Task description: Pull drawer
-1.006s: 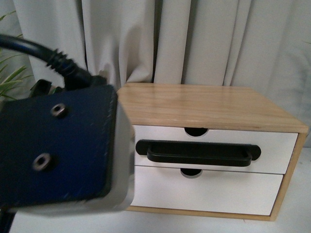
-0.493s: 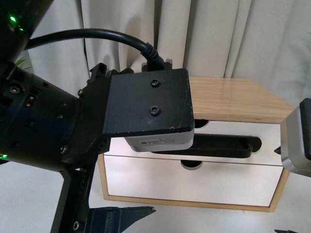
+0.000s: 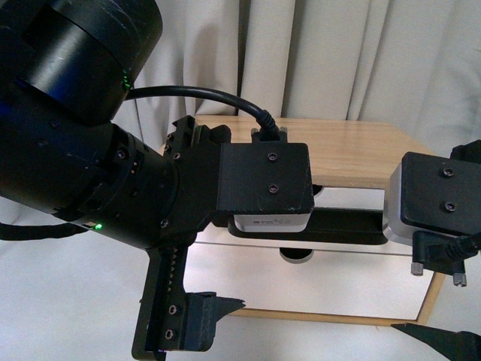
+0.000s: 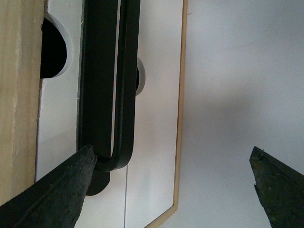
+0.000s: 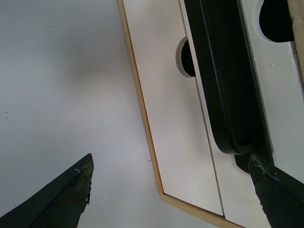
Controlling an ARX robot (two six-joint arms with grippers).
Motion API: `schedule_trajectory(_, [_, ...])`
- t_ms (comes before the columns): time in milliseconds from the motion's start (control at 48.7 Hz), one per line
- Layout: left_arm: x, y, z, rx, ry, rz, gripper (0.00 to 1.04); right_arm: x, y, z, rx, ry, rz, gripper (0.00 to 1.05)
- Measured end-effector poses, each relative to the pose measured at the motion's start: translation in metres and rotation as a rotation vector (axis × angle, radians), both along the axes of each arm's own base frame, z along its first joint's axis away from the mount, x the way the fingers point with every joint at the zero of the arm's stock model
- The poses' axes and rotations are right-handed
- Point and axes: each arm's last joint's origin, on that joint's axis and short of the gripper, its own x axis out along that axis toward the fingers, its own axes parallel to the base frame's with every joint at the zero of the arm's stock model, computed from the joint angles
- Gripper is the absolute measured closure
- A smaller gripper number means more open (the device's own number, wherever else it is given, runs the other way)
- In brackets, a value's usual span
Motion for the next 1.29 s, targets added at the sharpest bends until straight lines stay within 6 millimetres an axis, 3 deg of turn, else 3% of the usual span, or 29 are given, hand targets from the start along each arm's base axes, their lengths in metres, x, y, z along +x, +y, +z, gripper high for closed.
schedule_trajectory(493, [0.012,-0.007,-0.004,0.035,0.005,0.012,0.06,0.023,0.016,-0.005,0.035,-0.013,0.003,0.09])
schedule_trajectory(965, [0.016,-0.008,-0.015,0.08,0.013,0.004,0.06,0.029,0.025,-0.001,0.045,-0.021,0.01,0.09])
schedule_trajectory(1293, [0.025,-0.012,-0.019,0.107,-0.018,0.015,0.06,0.037,0.03,-0.01,0.042,0.003,-0.004,0.09])
